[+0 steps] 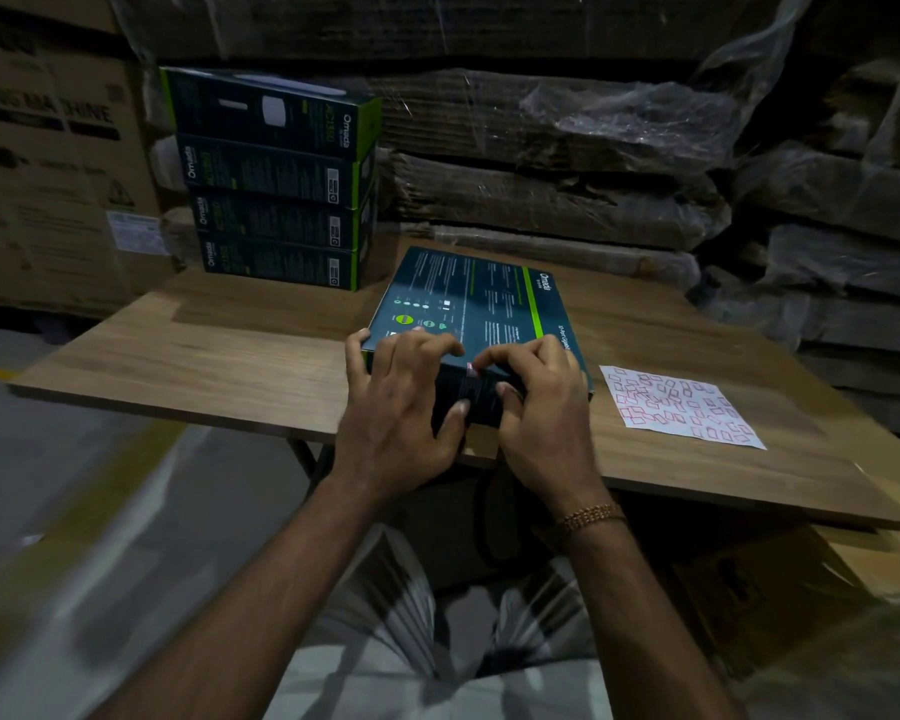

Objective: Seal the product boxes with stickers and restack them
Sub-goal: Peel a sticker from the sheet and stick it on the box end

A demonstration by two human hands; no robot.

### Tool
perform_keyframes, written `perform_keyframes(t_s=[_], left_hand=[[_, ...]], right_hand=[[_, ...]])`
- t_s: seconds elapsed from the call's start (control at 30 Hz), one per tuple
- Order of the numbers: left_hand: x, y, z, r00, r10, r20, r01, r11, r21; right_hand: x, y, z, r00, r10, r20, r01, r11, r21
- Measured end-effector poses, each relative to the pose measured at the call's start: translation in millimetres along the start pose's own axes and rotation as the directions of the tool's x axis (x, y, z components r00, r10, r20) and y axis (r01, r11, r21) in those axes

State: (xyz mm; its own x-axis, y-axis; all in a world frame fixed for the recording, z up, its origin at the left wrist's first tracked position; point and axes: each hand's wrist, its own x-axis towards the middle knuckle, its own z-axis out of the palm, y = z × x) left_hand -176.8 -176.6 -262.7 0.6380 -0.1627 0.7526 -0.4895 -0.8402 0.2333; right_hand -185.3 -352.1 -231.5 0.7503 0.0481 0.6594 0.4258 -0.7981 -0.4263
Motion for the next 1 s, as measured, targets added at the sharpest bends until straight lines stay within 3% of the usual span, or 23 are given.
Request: perform_keyframes(t_s=[0.2,0.43,0.77,1.0], left_hand=[[1.3,0.9,-3.1,0.999,-0.011,0.039,0.01,0.999,0.034],[17.4,7.8,-6.7,0.988,-0.151,-0.045,0.147,0.986,-0.08],[20.1,6.4,-8.1,0.99,-0.118,-0.073,0.113,0.991,-0.077],[14.7,1.1,-6.5,0.992,-0.081,-0.098,0.063,0.983,-0.17]], right_hand=[[4.7,-1.9,0.1,0.998,0.007,0.06,-0.002,0.995,-0.097],[14.5,-5.0,-7.0,1.0,0.023,0.018,-0.024,0.998,0.051],[8.1,-6.3,3.9,0.992,-0.097,-0.08,0.083,0.982,-0.17],[7.0,-0.2,4.5,0.99,-0.128,-0.064,0.114,0.976,-0.188]])
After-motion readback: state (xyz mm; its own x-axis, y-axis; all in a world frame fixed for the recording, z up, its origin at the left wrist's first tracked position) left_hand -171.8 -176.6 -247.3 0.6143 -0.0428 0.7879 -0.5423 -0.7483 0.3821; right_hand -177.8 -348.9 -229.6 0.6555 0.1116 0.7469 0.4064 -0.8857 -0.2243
